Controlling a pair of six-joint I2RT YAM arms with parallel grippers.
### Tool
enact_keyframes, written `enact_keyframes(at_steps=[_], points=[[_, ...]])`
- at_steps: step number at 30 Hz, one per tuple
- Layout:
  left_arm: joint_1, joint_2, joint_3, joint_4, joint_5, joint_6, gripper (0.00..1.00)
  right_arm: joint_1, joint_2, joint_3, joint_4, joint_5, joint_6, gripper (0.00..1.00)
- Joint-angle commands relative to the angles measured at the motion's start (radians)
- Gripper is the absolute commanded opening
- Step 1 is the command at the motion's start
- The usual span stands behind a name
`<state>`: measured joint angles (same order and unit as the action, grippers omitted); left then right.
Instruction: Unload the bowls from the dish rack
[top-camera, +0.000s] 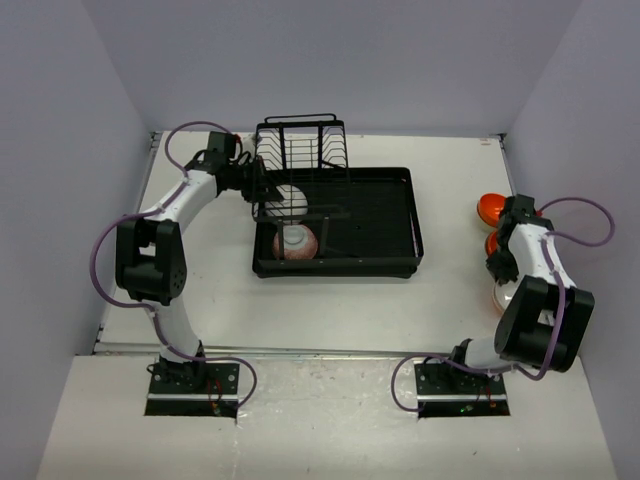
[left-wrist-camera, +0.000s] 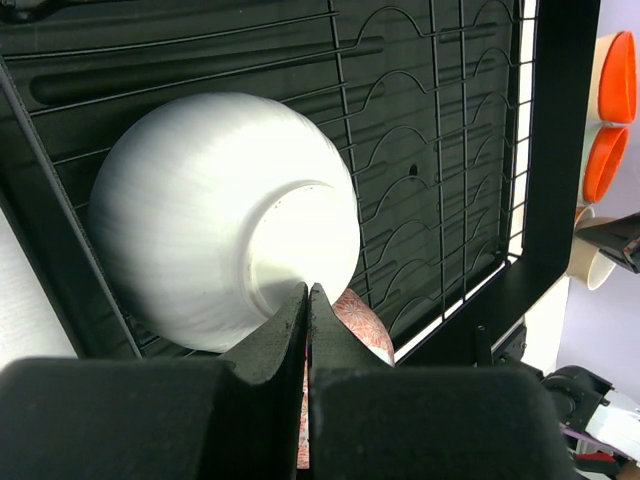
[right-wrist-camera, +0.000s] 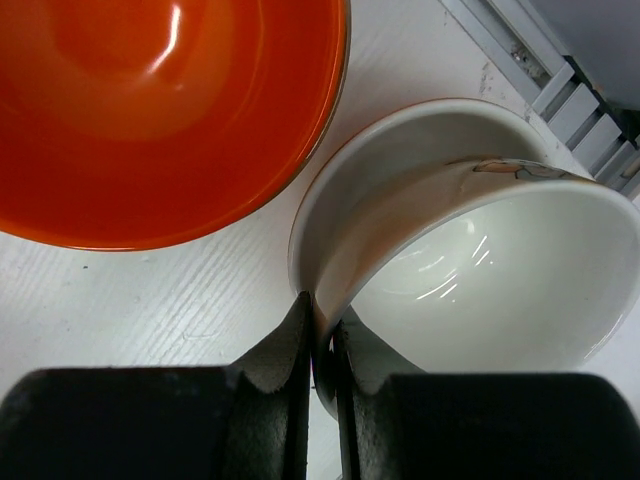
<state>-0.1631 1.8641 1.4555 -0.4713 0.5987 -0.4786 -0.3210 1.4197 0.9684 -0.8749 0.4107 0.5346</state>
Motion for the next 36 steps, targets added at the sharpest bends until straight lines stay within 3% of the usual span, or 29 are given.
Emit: enact_keyframes(at_steps=[1,6,7,8,9,17,22,31,36], points=[[0.017,-0.009,-0.001,-0.004,0.01,0.015,0.0,-0.006,0.019,0.049,-0.009,0.019,0.011,0.07],[0.025,-0.011,0.0,-0.004,0.012,0.017,0.0,-0.006,0.039,0.058,-0.022,0.02,0.024,0.15],[0.027,-0.011,0.0,-0.004,0.013,0.017,0.0,-0.006,0.038,0.059,-0.022,0.022,0.024,0.21],[0.027,-0.01,-0.001,-0.004,0.013,0.017,0.0,-0.006,0.032,0.056,-0.021,0.023,0.025,0.38],[0.027,-0.009,-0.001,-0.004,0.013,0.017,0.0,-0.006,0.025,0.055,-0.019,0.025,0.025,0.42],[0.027,-0.003,0.002,0.003,0.021,0.011,0.0,-0.006,-0.088,0.078,-0.018,0.059,0.025,0.49],[0.027,-0.011,0.0,0.0,0.012,0.012,0.0,0.003,-0.176,0.229,-0.065,0.016,0.028,0.51],[0.027,-0.043,0.003,-0.016,-0.056,0.008,0.0,0.187,-0.084,0.622,-0.099,-0.278,0.028,0.58],[0.027,-0.089,0.02,-0.016,-0.108,0.008,0.0,0.234,0.047,0.705,-0.061,-0.493,0.016,0.6]])
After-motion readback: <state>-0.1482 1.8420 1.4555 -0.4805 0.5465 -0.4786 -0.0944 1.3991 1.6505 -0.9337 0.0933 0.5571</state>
